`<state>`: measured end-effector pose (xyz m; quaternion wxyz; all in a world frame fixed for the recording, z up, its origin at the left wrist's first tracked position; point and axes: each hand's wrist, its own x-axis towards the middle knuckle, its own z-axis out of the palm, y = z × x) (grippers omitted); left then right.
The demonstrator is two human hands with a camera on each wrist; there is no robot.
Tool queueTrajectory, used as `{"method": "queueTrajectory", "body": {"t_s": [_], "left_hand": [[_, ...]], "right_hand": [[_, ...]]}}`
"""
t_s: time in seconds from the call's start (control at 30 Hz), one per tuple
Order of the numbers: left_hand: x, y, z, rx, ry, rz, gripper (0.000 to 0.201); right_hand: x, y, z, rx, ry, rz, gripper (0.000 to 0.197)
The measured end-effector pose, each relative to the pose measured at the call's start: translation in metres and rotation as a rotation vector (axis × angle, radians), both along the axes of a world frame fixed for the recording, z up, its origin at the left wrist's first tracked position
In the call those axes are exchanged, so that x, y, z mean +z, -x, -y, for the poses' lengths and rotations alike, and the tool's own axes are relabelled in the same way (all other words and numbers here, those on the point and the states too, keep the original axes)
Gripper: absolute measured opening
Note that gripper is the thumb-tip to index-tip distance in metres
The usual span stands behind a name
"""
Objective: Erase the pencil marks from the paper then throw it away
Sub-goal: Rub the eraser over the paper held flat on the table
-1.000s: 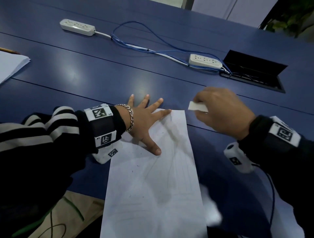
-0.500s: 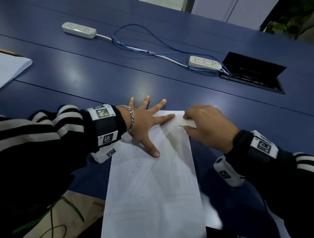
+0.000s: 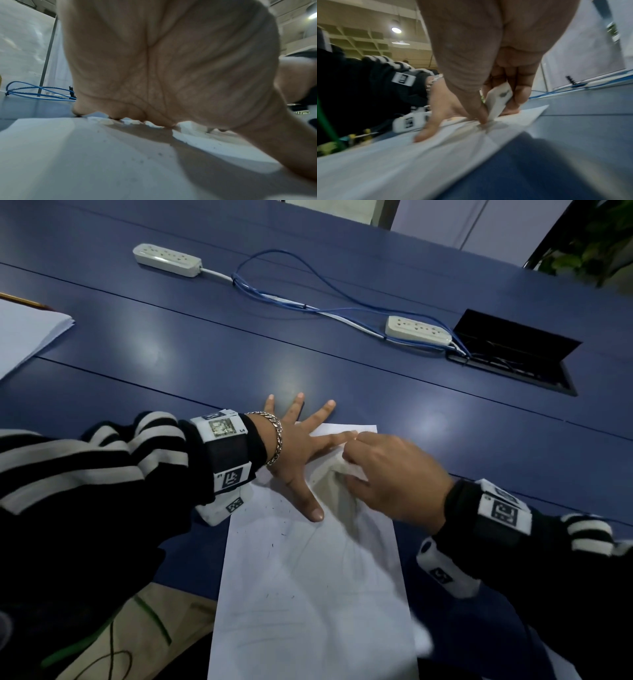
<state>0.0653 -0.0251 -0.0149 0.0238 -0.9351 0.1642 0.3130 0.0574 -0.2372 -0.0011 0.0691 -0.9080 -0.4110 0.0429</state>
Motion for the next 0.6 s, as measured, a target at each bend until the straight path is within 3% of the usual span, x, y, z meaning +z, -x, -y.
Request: {"method": "queueTrajectory", "body": {"t_s": [0.13,0.3,0.43,0.53,0.6], "left_hand": [[0.0,-0.002,0.0,0.001,-0.013,-0.005,0.151],[-0.002,-0.002,-0.004,-0.055,0.006,0.044,0.147],[0.021,0.004,-0.019,-0.002,0.183,0.167,0.107],[0.033,0.018,-0.05,0.057,0.402,0.265,0.075],[0.03,0.036,-0.062,0.039,0.495,0.319,0.065]], "right_hand": [[0.005,-0.034,0.013,-0.161,0.069,-0.009,0.028],[0.047,-0.043,0.044,-0.395,-0.259,0.004,0.027],[0.068,-0.017,0.071,-0.49,-0.457,-0.055,0.029],[0.073,0.013,0.078,-0.479,-0.538,-0.099,0.029],[0.071,0.033,0.077,-0.445,-0.542,-0.135,0.028]]}}
